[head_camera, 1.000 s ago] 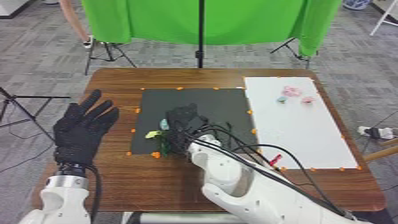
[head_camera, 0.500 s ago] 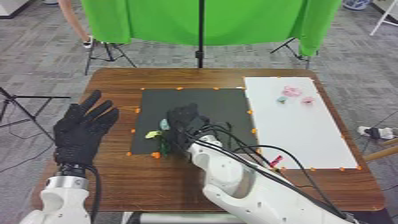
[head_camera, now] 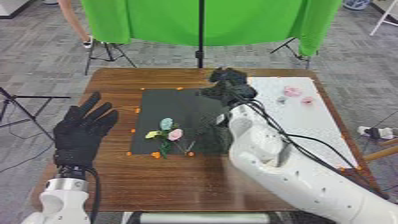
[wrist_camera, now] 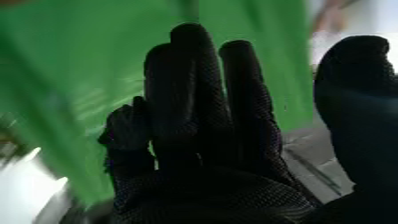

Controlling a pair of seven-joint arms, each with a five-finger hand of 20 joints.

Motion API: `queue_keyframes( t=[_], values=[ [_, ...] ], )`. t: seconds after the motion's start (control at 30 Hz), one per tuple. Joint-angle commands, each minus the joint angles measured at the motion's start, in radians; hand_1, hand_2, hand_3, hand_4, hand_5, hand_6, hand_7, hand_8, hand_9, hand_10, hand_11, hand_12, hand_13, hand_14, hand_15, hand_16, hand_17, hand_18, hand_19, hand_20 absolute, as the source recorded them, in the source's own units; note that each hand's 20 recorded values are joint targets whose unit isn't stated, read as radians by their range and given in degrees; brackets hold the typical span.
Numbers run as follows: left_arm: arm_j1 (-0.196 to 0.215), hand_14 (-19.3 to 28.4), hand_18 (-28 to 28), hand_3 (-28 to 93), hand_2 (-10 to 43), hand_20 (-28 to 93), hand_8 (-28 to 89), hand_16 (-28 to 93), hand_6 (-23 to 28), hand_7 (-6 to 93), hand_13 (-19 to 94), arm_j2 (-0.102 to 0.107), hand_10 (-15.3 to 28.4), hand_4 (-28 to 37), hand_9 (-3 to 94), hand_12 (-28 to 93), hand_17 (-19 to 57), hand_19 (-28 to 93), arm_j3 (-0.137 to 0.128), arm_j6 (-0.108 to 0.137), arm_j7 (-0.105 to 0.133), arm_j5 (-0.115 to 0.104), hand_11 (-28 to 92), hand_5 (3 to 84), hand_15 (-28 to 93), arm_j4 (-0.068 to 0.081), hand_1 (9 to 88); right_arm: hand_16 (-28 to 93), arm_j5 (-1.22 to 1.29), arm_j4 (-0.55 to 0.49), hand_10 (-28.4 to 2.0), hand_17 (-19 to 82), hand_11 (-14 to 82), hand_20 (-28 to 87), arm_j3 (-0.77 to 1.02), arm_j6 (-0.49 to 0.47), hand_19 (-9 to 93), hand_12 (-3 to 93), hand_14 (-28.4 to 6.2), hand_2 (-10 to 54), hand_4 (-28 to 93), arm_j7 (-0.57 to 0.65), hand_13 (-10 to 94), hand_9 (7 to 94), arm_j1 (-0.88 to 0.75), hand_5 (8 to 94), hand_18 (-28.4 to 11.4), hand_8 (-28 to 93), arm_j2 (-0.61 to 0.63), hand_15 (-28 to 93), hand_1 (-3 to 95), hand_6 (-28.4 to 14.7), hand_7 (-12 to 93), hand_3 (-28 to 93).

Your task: Arrange flowers

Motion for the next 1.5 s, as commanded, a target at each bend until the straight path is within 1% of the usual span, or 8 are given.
queue_keyframes(
  t=[0.03,0.23,0.47,0.77,0.9,1.03,1.2,1.5],
  values=[
    [0.027,28.3,28.4,77,10.1,12,-10,-8,9.8,13.2,26,-0.001,20.7,-28.3,35.9,12,-8.0,59,0.01,0.009,0.015,-0.006,25,38.4,54,0.0,20.3,10,0.074,0.185,-17.9,20,25.3,55,-0.038,-0.058,89,13.8,-16.6,-9.5,-28,0.126,50,61.4,0.122,59.2,-22.5,-13,0.213,74,32.0,-0.8,15,83],
    [0.02,28.3,28.4,77,10.0,11,-10,-8,9.8,13.1,26,0.008,20.9,-28.3,35.9,12,-8.0,59,0.019,0.015,0.031,-0.013,25,38.3,54,0.001,20.3,9,0.111,0.264,-19.1,18,22.9,55,-0.044,-0.155,88,14.0,-17.1,-9.5,-28,0.138,48,57.9,0.135,57.1,-22.6,-13,0.22,74,32.5,-0.1,15,83],
    [0.014,28.3,28.4,77,9.9,11,-10,-8,9.8,13.1,26,0.002,20.8,-28.3,35.9,12,-8.0,59,0.015,0.014,0.025,-0.011,25,38.4,54,0.001,20.5,8,0.118,0.304,-18.7,16,22.5,55,-0.05,-0.206,87,14.1,-16.8,-9.5,-28,0.128,47,57.2,0.127,56.1,-22.7,-14,0.203,74,32.6,1.4,16,84],
    [0.017,28.3,28.4,77,9.8,11,-10,-8,9.8,13.2,26,0.004,20.8,-28.3,35.9,12,-8.0,59,0.016,0.018,0.021,-0.012,25,38.4,54,0.0,21.0,7,0.102,0.318,-18.0,16,22.8,56,-0.06,-0.202,87,14.2,-16.2,-9.5,-28,0.131,47,57.4,0.114,54.4,-22.7,-14,0.19,74,33.3,1.5,17,84],
    [0.01,28.3,28.4,77,9.6,11,-10,-8,9.8,13.3,26,-0.003,20.7,-28.3,35.9,12,-8.0,59,0.015,0.017,0.008,-0.008,25,38.4,54,0.001,21.3,7,0.098,0.328,-17.7,16,23.0,56,-0.069,-0.211,87,14.2,-16.1,-9.5,-28,0.121,47,57.7,0.112,54.6,-22.8,-14,0.188,74,33.6,2.1,17,84],
    [0.005,28.1,28.4,77,9.5,11,-10,-8,9.7,13.4,26,-0.004,20.6,-28.3,35.8,12,-8.0,59,0.015,0.012,0.007,-0.014,26,38.4,54,0.003,21.4,7,0.096,0.338,-16.7,16,23.1,56,-0.081,-0.215,86,14.1,-15.5,-9.5,-28,0.121,49,58.9,0.112,55.5,-22.5,-14,0.185,74,34.2,2.6,17,84],
    [0.006,28.3,28.4,77,9.5,11,-10,-8,9.8,13.5,26,-0.008,20.7,-28.3,35.9,12,-8.0,59,0.012,0.011,-0.002,-0.009,26,38.4,54,0.002,21.5,8,0.081,0.345,-16.1,16,23.5,56,-0.105,-0.213,87,14.2,-14.8,-9.5,-28,0.118,50,59.9,0.115,56.0,-22.5,-14,0.181,74,35.0,2.8,18,83],
    [0.006,28.2,28.4,77,9.5,11,-10,-8,10.0,13.2,26,-0.015,20.8,-28.3,35.9,12,-8.0,59,0.008,0.008,-0.014,-0.001,26,38.5,54,0.0,21.7,10,0.03,0.363,-12.8,19,24.8,55,-0.148,-0.187,87,14.5,-11.7,-9.5,-28,0.107,57,69.3,0.113,67.5,-21.9,-14,0.169,73,38.0,4.7,17,80]
  ],
)
